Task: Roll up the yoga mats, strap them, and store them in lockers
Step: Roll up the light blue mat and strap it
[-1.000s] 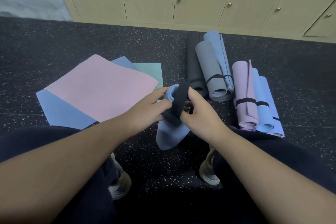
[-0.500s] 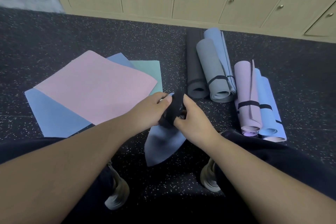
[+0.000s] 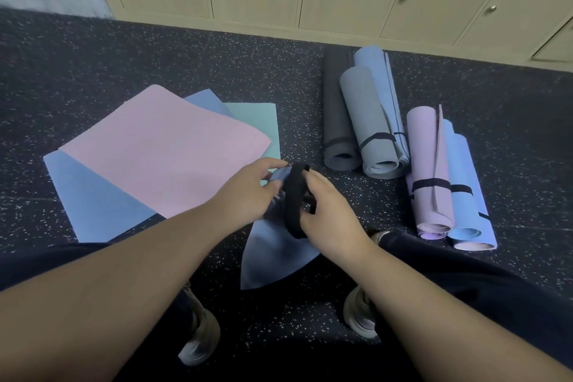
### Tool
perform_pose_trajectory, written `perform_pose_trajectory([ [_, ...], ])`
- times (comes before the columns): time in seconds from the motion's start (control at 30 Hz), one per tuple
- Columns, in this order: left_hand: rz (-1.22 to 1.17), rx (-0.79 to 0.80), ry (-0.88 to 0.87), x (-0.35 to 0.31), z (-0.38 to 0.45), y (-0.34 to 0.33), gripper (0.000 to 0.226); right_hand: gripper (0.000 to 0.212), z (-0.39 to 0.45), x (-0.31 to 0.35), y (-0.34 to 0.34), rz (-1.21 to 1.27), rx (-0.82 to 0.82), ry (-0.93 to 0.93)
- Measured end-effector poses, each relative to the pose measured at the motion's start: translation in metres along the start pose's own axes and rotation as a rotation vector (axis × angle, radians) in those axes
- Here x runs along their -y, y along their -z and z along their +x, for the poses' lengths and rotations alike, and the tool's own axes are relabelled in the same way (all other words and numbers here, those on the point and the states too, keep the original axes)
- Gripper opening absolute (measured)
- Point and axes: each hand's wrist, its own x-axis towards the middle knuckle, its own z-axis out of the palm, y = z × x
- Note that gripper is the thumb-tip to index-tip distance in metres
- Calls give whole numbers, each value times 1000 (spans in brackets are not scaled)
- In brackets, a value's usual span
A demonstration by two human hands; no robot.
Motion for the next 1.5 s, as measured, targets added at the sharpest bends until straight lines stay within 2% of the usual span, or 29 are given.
perform_pose_trajectory([
  [0.27,109,19,-190,8,-4,-5,29,42,-5,-2,1,107,-26,-46],
  [0.43,276,143,-314,20,-2,0,14,43,-8,-1,6,88,-6,-43],
  [0.6,392,258,-312,20,-3,5,44,45,-9,-3,9,87,3,-35],
  [0.8,562,60,-372,19,-4,1,34,49,-10,-2,5,-19,5,-45],
  [0.9,572,-8,-346,18,-2,5,29,62,-9,-11,7,-157,22,-147],
  [1.0,564,-76,-321,17,1,12,31,72,-11,-22,9,-313,125,-265],
  [1.1,507,-113,-303,14,2,17,31,63,-13,-25,11,-353,167,-296],
  [1.27,514,-93,-300,8,2,21,31,7,-13,-9,20,-483,98,-231],
  [1.4,714,13,-272,2,0,25,36,32,-11,-5,21,-534,42,-187],
  [1.5,853,103,-251,0,-6,23,36,13,-11,-6,23,-529,16,-164],
])
